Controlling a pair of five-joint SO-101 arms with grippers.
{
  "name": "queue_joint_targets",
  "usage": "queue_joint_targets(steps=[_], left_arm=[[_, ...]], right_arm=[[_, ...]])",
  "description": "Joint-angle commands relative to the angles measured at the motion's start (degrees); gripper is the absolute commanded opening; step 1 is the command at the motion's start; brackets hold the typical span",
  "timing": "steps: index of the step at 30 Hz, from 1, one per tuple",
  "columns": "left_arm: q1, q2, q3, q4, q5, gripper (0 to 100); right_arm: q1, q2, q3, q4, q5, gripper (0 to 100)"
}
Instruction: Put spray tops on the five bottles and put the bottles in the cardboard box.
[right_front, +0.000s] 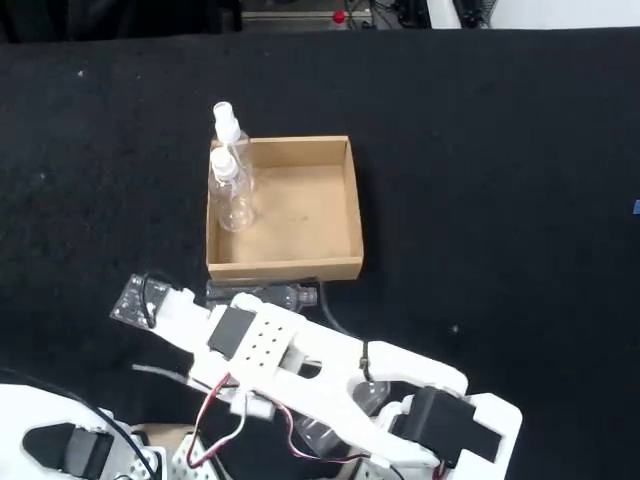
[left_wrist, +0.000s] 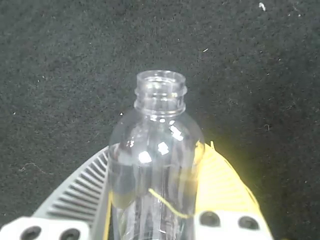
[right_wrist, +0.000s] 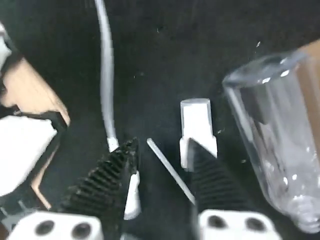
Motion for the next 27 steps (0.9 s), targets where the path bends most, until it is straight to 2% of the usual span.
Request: queue_joint_targets(steps=[1, 4, 11, 19, 27], left_arm=[[-0.1, -0.9, -2.8, -1.2, 0.3, 7], [-0.1, -0.9, -2.8, -1.2, 0.3, 7], [0.0, -0.9, -2.8, -1.2, 0.3, 7], [-0.4, -0.9, -2.8, -1.3, 0.2, 7], [-0.1, -0.9, -2.8, -1.2, 0.2, 7]], right_arm=[[-1.0, -1.0, -3.2, 4.5, 0.5, 23.0], [-1.4, -1.0, -0.7, 6.2, 1.4, 23.0], [-8.4, -1.0, 0.8, 6.4, 1.1, 23.0], [-8.5, -5.4, 1.7, 6.5, -1.6, 22.9], [-9.8, -14.0, 11.2, 0.7, -1.2, 15.9]])
